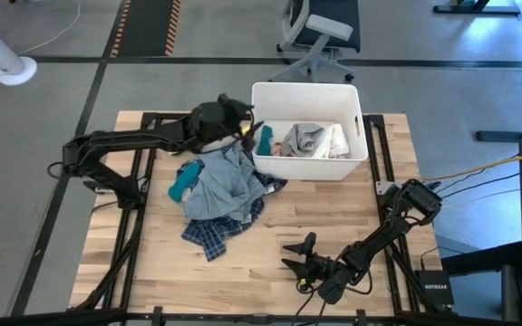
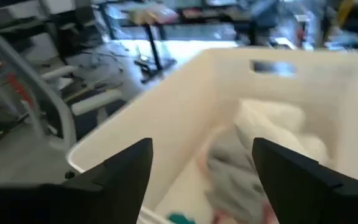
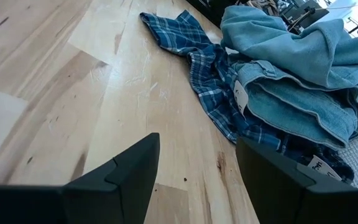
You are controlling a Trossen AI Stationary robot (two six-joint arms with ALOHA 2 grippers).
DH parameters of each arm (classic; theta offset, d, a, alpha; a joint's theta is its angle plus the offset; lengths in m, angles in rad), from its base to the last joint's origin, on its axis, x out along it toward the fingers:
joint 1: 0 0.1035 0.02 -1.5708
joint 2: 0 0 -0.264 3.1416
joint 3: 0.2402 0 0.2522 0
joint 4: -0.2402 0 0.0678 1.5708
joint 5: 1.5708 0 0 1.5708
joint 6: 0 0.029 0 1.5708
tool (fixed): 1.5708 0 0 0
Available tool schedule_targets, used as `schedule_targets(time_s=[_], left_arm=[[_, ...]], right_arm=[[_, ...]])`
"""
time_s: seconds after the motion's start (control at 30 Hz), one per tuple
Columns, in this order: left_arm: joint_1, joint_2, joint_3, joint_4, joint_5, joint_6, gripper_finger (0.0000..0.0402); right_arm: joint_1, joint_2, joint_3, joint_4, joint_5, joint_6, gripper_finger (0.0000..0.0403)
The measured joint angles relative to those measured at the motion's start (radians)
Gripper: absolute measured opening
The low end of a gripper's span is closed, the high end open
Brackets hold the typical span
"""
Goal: Sort clothes
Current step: Put the blue sock into the white laundry bin
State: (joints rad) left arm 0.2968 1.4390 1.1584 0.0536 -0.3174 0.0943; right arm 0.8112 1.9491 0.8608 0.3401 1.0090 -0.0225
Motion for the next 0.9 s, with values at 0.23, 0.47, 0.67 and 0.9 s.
schedule_targets(time_s=[0.23,0.47,0.67,0.9], left_arm=[[-0.102,-0.205,0.006,-0.252,-0.073,-0.024,0.0274],[-0.176,-0.446,0.007,-0.630,-0.139,-0.231,0.0274],[-0.211,-0.524,0.007,-1.025,-0.141,-0.505,0.0274],[-0.212,-0.500,-0.046,-1.282,-0.044,-0.672,0.0274]], right_arm=[[0.000,0.000,0.000,-0.002,0.000,0.021,0.0232],[0.000,0.000,0.000,0.000,0.000,0.024,0.0232],[0.000,0.000,0.000,0.000,0.009,0.025,0.0232],[-0.008,0.000,0.000,-0.001,0.014,0.025,0.0232]])
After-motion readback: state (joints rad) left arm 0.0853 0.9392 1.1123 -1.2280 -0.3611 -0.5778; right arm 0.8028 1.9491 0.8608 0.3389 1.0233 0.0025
